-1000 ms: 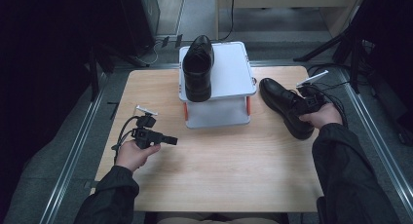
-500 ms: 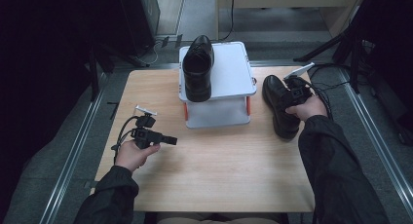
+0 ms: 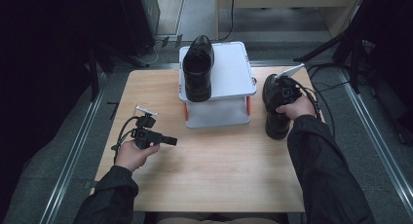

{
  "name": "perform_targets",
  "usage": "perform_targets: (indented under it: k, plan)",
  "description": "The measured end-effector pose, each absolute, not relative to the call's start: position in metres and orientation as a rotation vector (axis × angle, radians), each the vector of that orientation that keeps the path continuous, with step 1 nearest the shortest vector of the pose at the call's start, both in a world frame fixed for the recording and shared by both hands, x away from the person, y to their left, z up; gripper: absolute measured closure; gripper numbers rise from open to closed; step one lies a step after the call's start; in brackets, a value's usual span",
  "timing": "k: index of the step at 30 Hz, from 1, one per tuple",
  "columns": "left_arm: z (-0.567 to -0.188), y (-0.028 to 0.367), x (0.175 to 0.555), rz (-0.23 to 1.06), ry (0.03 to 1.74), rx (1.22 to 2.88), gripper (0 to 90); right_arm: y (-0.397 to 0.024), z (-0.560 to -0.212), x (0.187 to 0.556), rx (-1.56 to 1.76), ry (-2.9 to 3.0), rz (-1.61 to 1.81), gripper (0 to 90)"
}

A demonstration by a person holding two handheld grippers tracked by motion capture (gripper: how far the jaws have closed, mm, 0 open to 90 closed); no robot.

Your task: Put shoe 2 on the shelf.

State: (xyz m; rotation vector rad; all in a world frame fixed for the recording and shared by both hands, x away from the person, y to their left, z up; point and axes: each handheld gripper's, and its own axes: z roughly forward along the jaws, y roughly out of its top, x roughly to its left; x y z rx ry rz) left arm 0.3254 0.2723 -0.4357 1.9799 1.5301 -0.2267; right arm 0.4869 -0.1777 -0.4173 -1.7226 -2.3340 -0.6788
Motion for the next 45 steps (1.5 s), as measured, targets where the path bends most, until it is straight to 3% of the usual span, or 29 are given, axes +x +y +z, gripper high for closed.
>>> perform_targets:
  k: [11,24,45]
  plan:
    - [-0.437,0.270,0.326,-0.238,1.531,1.994,43.9,-0.207,-0.388,0.484,-1.708,-2.344,-0.759,74.2]
    - [-0.438,0.271,0.326,-0.240,1.525,2.009,43.9,-0.260,-0.403,0.483,-1.840,-2.253,-0.728,73.0]
    - [-0.440,0.268,0.326,-0.253,1.519,2.016,43.8,-0.241,-0.443,0.495,-1.898,-2.286,-0.608,65.9]
